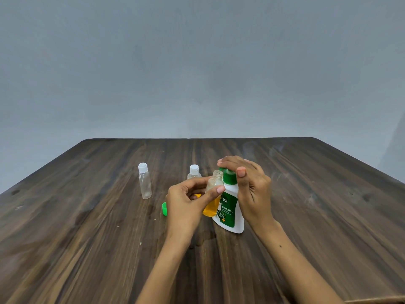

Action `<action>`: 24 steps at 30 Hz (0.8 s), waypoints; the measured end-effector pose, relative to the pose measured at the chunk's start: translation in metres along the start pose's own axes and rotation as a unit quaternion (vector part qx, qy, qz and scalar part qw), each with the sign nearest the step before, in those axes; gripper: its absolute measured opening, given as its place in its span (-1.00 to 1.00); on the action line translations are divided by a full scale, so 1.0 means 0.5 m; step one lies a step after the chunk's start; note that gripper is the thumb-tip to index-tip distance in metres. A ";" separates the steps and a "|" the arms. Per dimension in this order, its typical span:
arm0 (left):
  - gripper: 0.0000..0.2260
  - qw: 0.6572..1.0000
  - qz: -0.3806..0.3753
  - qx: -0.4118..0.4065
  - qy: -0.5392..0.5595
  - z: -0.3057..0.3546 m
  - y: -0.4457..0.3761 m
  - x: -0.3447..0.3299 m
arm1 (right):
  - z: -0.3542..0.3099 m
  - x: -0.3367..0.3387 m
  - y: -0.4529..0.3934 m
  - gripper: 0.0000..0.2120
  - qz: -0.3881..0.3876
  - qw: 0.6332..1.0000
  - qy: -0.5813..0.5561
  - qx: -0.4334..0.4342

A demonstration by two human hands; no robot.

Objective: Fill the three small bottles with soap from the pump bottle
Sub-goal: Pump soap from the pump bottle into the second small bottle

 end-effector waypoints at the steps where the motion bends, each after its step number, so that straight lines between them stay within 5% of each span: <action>1: -0.70 1.000 0.000 0.000 0.000 -0.001 -0.001 0.000 | 0.001 0.001 0.001 -0.42 0.002 1.000 -0.002 -0.001; 24: -0.71 1.000 0.004 -0.009 0.006 -0.012 -0.005 0.003 | -0.001 0.001 -0.002 -0.43 0.003 1.000 -0.005 -0.003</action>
Point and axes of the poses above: each hand's wrist, its own y-axis away from the middle knuckle, its own x-axis out of the back of the hand, z = x × y, the point moved 7 cm from there along -y, towards the middle knuckle, and after that the axes turned 7 degrees about -y, right-handed, at the moved point
